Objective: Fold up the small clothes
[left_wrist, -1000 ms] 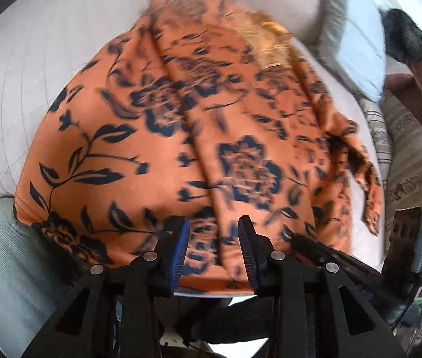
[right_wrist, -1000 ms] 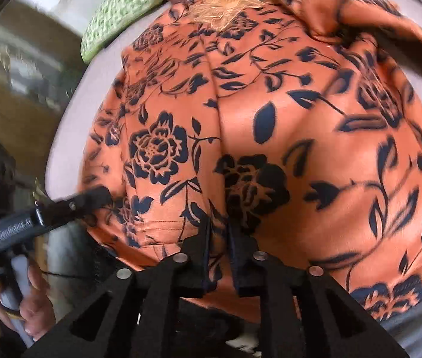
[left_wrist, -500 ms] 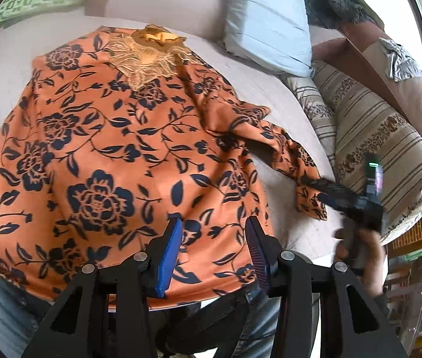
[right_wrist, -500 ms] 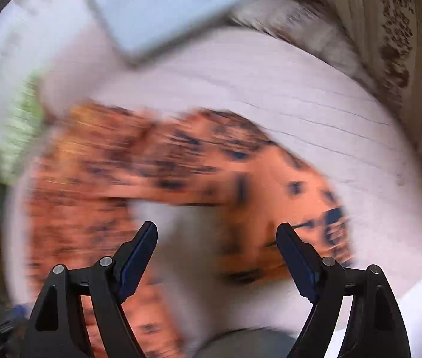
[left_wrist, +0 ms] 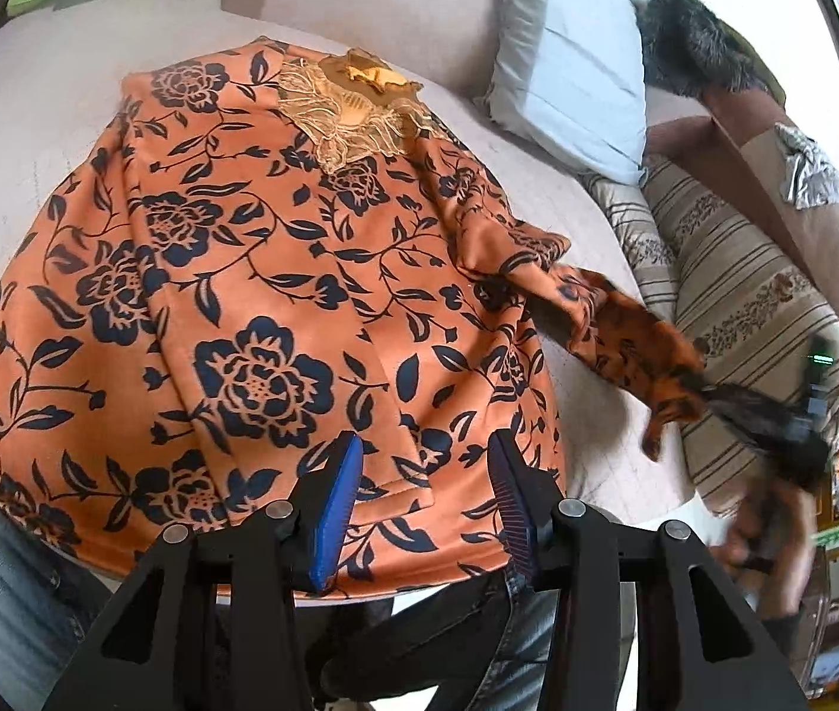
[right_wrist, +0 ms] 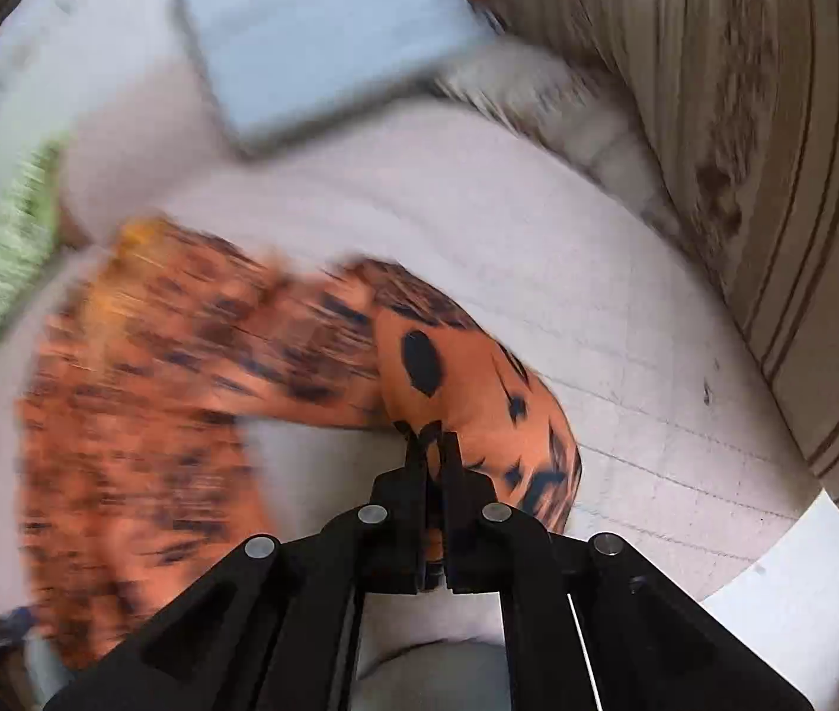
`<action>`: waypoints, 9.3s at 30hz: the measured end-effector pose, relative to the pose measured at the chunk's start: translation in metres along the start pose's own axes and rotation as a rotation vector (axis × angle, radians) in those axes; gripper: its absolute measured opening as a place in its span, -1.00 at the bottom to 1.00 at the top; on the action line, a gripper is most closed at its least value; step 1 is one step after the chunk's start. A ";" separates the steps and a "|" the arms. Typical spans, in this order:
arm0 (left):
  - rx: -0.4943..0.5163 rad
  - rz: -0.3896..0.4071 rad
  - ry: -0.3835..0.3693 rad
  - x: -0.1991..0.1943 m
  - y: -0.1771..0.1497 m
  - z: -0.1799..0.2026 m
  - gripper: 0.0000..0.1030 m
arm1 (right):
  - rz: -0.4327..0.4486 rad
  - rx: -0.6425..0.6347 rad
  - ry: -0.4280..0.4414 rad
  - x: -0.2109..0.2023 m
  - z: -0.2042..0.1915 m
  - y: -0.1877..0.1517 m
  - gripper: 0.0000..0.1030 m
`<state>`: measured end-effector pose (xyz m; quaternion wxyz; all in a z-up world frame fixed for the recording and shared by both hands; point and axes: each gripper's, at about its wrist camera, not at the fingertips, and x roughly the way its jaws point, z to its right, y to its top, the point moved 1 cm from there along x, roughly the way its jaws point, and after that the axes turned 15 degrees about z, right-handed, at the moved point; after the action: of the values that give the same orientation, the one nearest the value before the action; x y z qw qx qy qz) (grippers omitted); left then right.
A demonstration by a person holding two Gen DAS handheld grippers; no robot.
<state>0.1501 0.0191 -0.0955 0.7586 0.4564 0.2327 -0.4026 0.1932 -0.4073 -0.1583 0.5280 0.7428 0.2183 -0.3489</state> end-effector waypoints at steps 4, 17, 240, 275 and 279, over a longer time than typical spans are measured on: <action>-0.061 0.046 -0.026 -0.018 0.012 -0.024 -0.15 | 0.071 -0.019 0.219 -0.067 -0.060 0.004 -0.94; -0.226 0.092 0.071 -0.045 0.042 -0.161 -0.12 | -0.262 -0.402 0.813 -0.056 -0.307 -0.172 -0.43; 0.174 -0.286 0.112 0.421 0.219 0.045 -0.17 | -0.110 0.635 0.610 0.191 -0.027 0.007 -0.88; 0.125 -0.268 0.088 0.481 0.196 0.068 -0.89 | -0.109 0.637 0.580 0.208 -0.020 -0.003 -0.89; 0.101 -0.213 0.017 0.463 0.201 0.075 -0.86 | 0.016 0.580 0.585 0.175 -0.016 0.019 -0.91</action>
<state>0.5777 -0.1797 -0.2920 0.6854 0.4701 0.2659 -0.4883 0.3266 -0.4071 -0.2743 0.2151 0.9305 0.2457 -0.1660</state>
